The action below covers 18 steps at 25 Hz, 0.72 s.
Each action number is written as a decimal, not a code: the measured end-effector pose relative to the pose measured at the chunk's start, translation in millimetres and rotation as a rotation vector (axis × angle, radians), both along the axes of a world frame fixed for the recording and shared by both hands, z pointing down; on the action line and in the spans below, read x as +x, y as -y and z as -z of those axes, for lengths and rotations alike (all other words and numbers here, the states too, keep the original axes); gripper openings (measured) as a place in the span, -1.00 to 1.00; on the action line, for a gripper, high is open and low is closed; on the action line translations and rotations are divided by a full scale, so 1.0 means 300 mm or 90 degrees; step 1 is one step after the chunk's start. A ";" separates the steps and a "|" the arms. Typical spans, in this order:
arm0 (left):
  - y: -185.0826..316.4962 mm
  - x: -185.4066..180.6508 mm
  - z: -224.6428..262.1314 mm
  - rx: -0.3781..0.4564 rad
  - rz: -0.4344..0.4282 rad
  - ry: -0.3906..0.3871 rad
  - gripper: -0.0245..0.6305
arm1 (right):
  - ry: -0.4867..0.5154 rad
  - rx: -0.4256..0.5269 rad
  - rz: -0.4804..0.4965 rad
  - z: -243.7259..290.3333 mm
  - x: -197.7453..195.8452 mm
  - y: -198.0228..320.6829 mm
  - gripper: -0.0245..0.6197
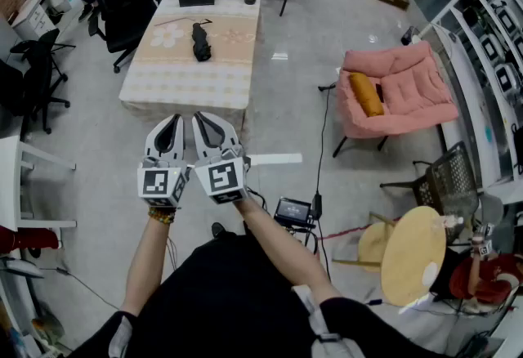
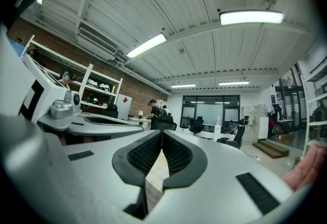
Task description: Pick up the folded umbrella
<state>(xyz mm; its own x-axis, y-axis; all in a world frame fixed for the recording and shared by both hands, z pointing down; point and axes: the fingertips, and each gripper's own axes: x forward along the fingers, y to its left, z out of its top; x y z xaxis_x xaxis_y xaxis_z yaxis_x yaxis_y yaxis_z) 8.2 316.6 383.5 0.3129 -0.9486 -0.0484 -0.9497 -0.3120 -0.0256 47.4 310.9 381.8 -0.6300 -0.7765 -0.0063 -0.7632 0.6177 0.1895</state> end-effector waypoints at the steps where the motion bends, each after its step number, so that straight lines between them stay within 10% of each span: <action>1: -0.010 -0.003 -0.002 -0.002 -0.001 -0.002 -0.88 | -0.001 -0.005 -0.002 -0.007 0.000 -0.005 -0.87; 18: -0.058 -0.109 -0.034 -0.010 -0.009 -0.009 -0.88 | -0.003 -0.013 -0.042 -0.045 -0.067 -0.034 -0.87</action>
